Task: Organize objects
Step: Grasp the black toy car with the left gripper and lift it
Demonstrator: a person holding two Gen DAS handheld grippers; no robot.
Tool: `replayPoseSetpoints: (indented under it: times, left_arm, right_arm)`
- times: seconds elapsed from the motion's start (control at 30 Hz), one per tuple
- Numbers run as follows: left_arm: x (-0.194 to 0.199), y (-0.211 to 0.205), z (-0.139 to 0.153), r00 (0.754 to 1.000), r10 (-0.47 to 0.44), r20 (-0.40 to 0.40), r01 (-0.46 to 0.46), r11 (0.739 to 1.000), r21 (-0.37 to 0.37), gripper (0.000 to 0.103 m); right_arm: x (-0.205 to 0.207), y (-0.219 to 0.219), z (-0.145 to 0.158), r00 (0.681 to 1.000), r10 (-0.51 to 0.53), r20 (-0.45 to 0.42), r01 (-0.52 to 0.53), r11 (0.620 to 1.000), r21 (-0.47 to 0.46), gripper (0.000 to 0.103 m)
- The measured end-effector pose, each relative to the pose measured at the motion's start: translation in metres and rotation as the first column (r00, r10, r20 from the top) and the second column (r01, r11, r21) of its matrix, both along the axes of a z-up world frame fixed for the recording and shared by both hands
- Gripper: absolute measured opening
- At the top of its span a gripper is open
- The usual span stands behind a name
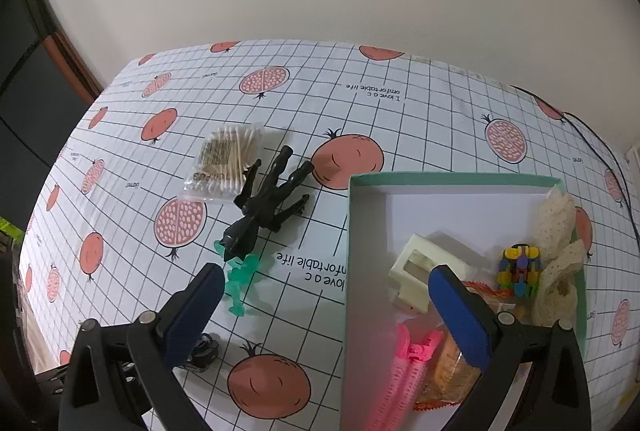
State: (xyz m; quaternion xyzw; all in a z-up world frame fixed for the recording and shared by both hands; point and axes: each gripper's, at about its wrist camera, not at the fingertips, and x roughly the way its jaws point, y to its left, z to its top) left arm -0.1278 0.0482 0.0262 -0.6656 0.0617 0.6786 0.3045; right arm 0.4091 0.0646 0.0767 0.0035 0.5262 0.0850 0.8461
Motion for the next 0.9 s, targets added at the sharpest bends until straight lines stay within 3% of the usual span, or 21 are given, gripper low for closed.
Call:
replayPoseSetpoints:
  times: [0.1,0.17,0.43,0.7,0.77,0.9]
  left_arm:
    - [0.0,-0.001,-0.001,1.0,0.017,0.006,-0.017,1.0,0.008,0.043]
    - [0.0,-0.002,-0.002,1.0,0.019,0.016,-0.019,1.0,0.015,0.029]
    - [-0.001,-0.004,-0.007,0.999,0.014,0.032,-0.014,1.0,0.022,0.019]
    - [-0.003,-0.01,-0.011,0.996,0.048,0.073,-0.049,0.999,0.022,0.021]
    - [-0.001,-0.01,-0.012,0.997,0.041,0.072,-0.042,0.999,0.009,0.033]
    - [0.003,-0.01,-0.012,0.996,0.035,0.084,-0.036,0.999,0.008,0.041]
  right_arm:
    - [0.001,0.001,-0.001,1.0,-0.002,-0.002,0.002,1.0,-0.002,0.103]
    - [0.001,0.001,-0.002,1.0,-0.003,-0.003,0.003,1.0,-0.003,0.103]
    - [0.002,0.006,-0.006,1.0,0.002,-0.011,-0.002,1.0,-0.01,0.103]
    - [0.0,0.007,-0.006,1.0,0.004,-0.014,-0.004,1.0,-0.02,0.103]
    - [0.0,0.007,-0.006,1.0,0.003,-0.014,-0.004,1.0,-0.025,0.103]
    - [-0.001,0.007,-0.005,1.0,0.007,-0.011,-0.007,1.0,-0.024,0.103]
